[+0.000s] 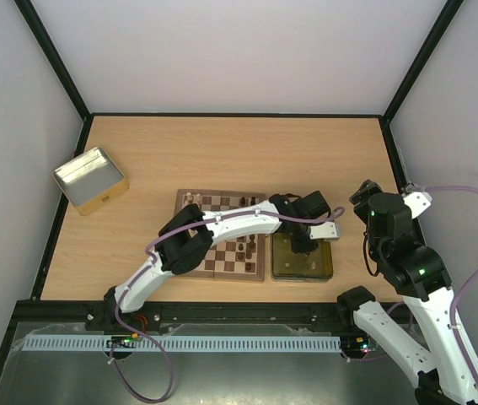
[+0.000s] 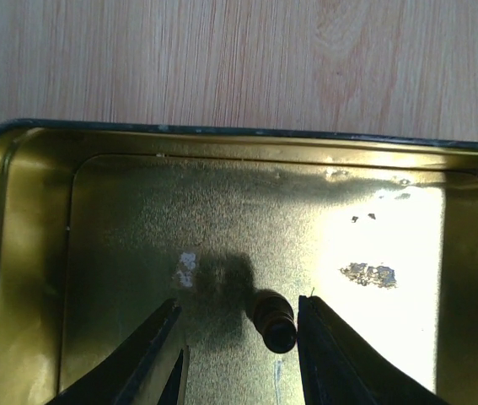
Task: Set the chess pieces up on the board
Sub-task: Pick up the chess piece from the storage box.
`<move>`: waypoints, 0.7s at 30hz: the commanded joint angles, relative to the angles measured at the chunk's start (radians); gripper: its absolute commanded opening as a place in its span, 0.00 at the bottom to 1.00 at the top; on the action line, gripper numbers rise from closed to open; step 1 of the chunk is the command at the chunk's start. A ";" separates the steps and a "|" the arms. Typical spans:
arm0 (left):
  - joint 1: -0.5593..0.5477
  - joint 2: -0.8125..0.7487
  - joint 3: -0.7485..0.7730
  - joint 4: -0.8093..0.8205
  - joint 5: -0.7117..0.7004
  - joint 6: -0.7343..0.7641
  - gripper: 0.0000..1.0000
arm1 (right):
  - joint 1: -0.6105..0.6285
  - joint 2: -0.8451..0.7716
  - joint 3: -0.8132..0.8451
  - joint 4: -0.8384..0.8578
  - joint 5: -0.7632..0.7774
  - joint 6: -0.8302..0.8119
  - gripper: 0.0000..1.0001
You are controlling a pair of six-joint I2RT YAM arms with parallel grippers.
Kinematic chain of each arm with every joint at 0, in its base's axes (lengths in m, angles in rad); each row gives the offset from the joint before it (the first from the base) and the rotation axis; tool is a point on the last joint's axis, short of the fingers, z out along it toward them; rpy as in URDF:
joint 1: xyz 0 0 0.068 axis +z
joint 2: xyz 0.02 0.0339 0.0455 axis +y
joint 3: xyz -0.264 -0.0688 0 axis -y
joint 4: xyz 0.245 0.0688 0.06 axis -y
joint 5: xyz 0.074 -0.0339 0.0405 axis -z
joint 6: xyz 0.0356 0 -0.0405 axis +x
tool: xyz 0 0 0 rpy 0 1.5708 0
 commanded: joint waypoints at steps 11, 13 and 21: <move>0.000 0.039 0.028 -0.038 0.004 0.016 0.38 | -0.004 0.008 0.046 -0.038 0.035 -0.016 0.85; 0.001 0.039 0.028 -0.039 0.006 0.017 0.38 | -0.004 0.008 0.045 -0.037 0.034 -0.015 0.85; 0.001 0.046 0.027 -0.042 0.015 0.020 0.30 | -0.004 0.005 0.039 -0.037 0.029 -0.008 0.85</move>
